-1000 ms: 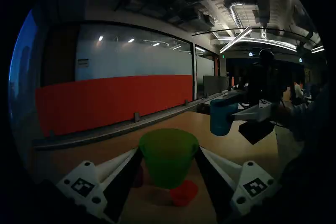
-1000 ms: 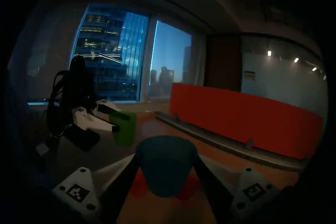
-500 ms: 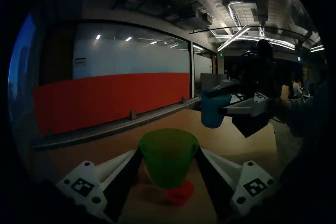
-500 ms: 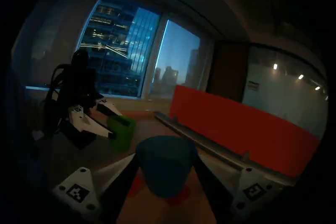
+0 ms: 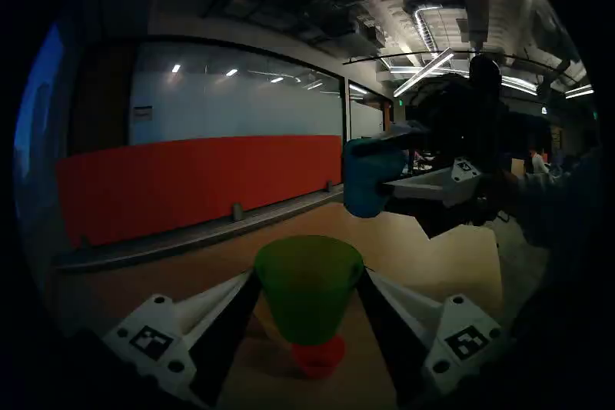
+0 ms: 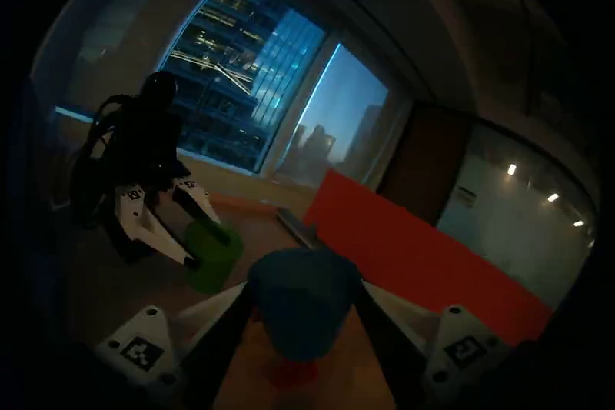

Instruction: Pour water

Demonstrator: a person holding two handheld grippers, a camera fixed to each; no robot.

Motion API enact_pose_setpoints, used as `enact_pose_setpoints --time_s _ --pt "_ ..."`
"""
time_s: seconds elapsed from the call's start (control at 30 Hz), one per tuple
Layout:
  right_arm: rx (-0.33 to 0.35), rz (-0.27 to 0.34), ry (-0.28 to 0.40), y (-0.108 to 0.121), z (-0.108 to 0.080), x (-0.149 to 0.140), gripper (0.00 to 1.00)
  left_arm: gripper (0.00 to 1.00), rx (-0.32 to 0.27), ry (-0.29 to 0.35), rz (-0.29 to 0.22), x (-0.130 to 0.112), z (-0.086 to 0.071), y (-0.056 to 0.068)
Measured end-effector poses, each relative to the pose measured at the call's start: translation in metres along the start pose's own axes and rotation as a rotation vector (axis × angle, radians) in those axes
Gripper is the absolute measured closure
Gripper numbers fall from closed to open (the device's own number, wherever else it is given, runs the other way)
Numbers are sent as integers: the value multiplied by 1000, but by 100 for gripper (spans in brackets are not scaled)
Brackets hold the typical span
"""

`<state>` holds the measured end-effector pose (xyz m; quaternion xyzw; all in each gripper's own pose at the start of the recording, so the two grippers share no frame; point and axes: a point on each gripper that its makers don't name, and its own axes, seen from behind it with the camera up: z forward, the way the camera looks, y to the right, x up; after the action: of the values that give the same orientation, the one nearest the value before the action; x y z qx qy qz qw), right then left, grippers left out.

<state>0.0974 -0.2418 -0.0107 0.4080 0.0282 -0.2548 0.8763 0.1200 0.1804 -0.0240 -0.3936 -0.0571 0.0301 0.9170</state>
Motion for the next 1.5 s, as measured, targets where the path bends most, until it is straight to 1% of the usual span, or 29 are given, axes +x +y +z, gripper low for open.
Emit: enact_pose_setpoints --time_s 0.2,0.43,0.73,1.1,1.4,1.5 --pt "-13 -97 3 10 8 15 9 13 -7 2 -8 0 0 2" --pt "-25 -198 17 21 17 36 9 13 -19 6 -8 2 0 8" --pt "-30 -291 21 26 30 52 9 13 -31 5 -8 3 2 13" --pt "-24 -403 19 30 43 61 9 13 -49 6 -5 4 3 21" --pt "-36 -515 13 36 51 68 9 13 -57 6 -1 4 4 23" --pt "-41 -543 13 38 53 71 9 13 -60 6 -2 4 4 25"
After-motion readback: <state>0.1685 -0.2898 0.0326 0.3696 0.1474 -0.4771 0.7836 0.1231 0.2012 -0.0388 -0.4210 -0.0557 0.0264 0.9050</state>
